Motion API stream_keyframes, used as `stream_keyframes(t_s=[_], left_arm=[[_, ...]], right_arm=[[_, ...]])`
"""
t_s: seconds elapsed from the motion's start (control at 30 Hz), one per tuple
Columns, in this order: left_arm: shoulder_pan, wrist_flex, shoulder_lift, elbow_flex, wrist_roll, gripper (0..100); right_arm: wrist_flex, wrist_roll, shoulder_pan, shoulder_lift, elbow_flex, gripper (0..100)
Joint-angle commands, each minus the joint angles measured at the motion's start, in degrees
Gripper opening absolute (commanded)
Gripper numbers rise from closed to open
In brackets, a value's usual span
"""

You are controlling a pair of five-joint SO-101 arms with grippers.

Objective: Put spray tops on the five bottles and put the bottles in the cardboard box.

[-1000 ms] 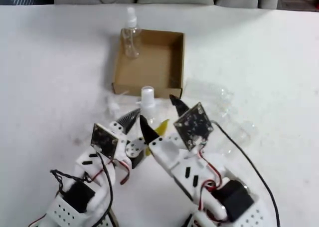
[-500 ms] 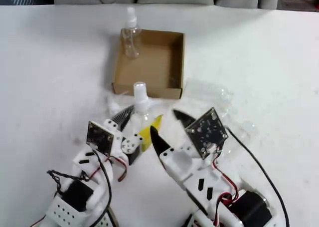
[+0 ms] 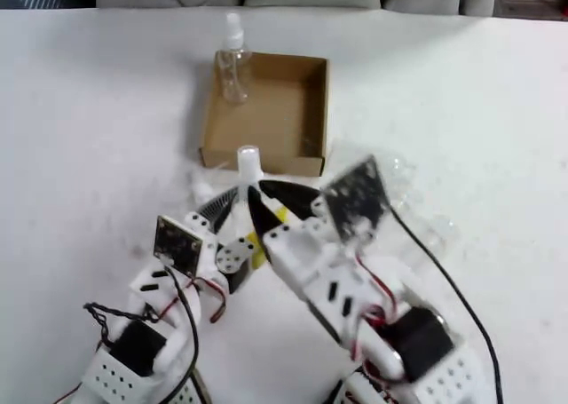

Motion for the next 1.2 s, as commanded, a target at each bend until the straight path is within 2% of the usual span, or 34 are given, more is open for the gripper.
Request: stream_keyframes(t_s=[0.0, 0.17, 0.33, 0.47, 0.73, 1.0, 1.17], left_arm=[[-0.4, -2.5, -1.1, -0.6, -0.5, 2], [-0.5, -2.5, -1.1, -0.6, -0.5, 2], [-0.4, -2.5, -1.1, -0.6, -0.5, 2], [-0.3, -2.5, -1.1, -0.6, -0.5, 2], [-0.3, -2.5, -1.1, -0.6, -0.5, 2], [-0.3, -2.5, -1.1, -0.6, -0.5, 2], [-0.3, -2.5, -1.1, -0.6, -0.5, 2]], right_arm=[[-1.4, -2.3, 0.2, 2.2, -0.4, 1.5], [-0.2, -2.5, 0.2, -3.4, -0.5, 1.5], [-4.7, 0.3, 0.6, -8.7, -3.0, 1.5], [-13.4, 1.1, 0.6, -4.3, -4.6, 1.5], [-23.2, 1.2, 3.0, 11.7, -5.1, 1.5], [-8.2, 1.2, 1.3, 10.2, -8.3, 1.5], [-5.7, 1.2, -0.5, 8.0, -8.2, 1.5]])
